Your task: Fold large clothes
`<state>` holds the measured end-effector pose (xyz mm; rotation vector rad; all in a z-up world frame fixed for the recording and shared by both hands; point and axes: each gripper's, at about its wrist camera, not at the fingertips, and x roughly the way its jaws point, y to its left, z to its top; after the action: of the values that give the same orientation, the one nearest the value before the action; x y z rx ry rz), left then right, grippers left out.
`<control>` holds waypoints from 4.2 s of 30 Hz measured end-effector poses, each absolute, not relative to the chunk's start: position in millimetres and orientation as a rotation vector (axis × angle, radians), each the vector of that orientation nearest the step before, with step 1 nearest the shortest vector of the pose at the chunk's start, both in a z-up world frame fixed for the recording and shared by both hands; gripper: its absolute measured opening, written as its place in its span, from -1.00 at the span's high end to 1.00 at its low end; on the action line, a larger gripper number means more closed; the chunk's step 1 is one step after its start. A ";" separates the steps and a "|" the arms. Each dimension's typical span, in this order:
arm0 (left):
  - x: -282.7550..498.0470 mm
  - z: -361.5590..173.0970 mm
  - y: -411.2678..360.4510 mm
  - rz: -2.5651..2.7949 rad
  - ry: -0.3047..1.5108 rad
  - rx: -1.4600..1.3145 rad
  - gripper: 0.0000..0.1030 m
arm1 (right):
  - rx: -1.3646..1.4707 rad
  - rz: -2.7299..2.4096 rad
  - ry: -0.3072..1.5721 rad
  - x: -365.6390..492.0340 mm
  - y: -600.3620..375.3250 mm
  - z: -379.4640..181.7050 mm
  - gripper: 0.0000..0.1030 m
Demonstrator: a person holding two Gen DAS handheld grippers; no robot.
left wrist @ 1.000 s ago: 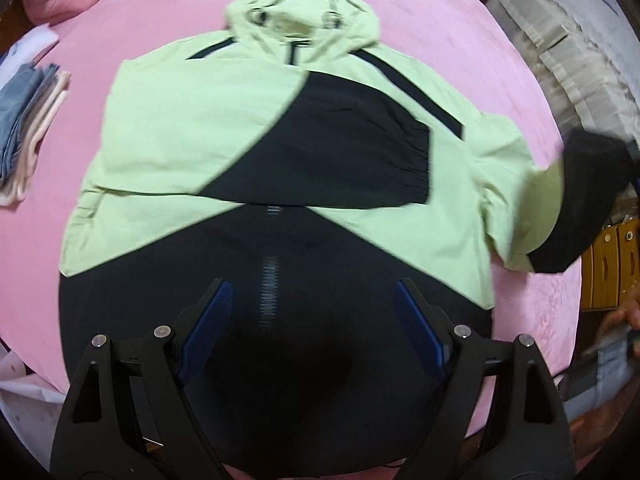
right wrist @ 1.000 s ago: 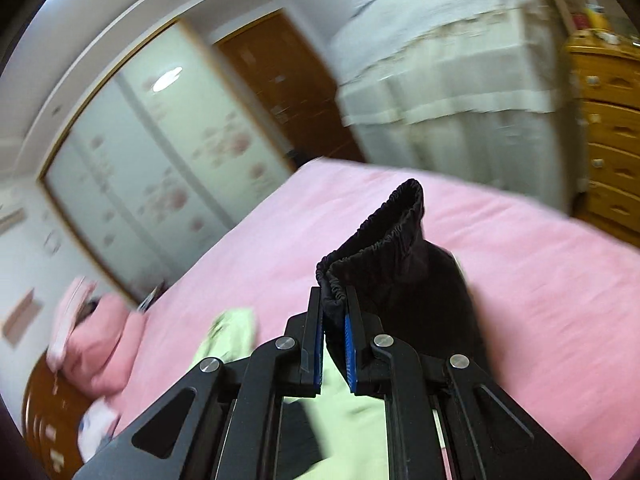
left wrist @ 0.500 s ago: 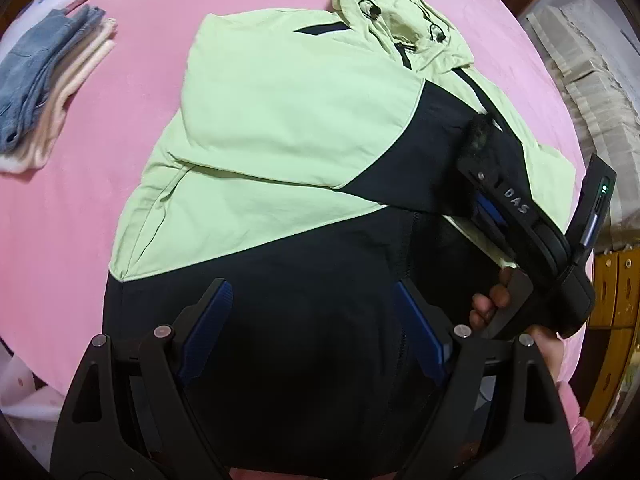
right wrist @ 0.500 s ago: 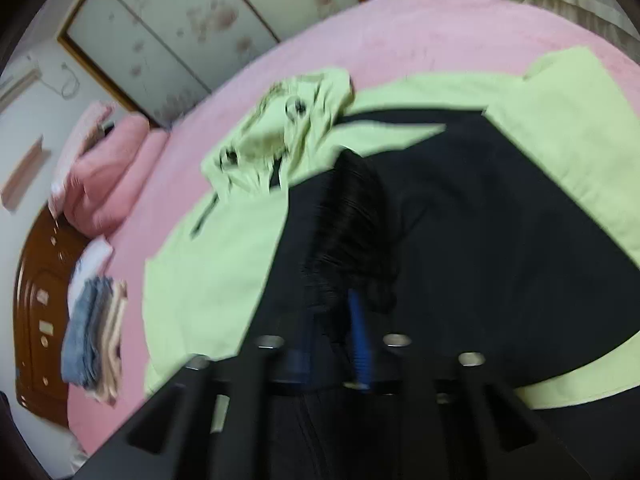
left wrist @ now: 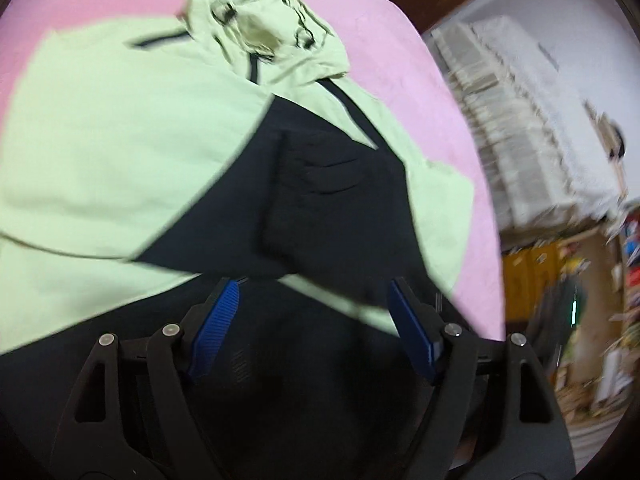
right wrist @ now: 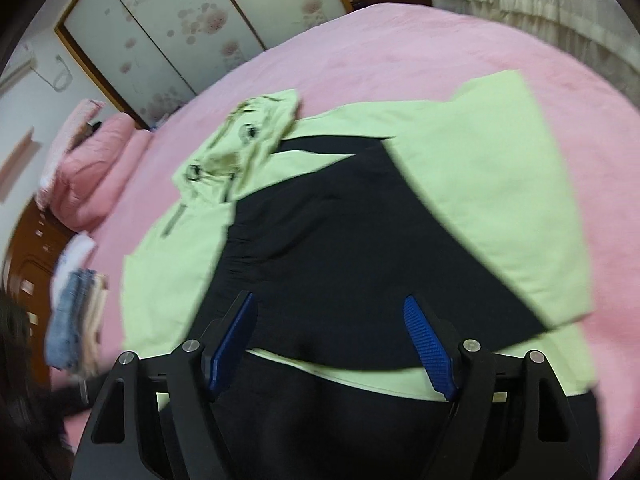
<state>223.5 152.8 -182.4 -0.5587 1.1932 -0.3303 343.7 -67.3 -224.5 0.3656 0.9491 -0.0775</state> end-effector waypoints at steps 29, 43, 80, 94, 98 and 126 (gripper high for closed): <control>311.8 -129.0 17.5 -0.121 0.933 -0.231 0.66 | 0.203 -0.178 1.047 259.2 -236.4 -268.1 -0.49; 305.8 -27.1 127.4 0.106 0.680 -0.246 0.67 | 0.037 -0.138 0.971 276.5 -247.3 -266.1 -0.49; 227.2 -165.8 175.6 0.298 0.921 -0.209 0.49 | 0.542 0.159 1.058 331.3 -214.4 -244.7 0.79; 274.9 -239.5 195.5 0.297 1.207 -0.168 0.85 | 0.514 0.274 1.198 381.0 -204.5 -307.4 1.00; 270.6 -245.7 223.3 0.271 1.200 -0.220 0.97 | 0.547 0.005 1.096 358.1 -286.8 -292.1 1.00; 374.2 -250.9 213.5 0.287 1.041 -0.091 0.98 | 0.525 -0.318 0.915 452.7 -294.5 -271.0 1.00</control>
<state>374.2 213.5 -250.9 -0.0910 1.0415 0.2874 452.7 -294.5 -271.0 0.5250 0.9149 -0.3179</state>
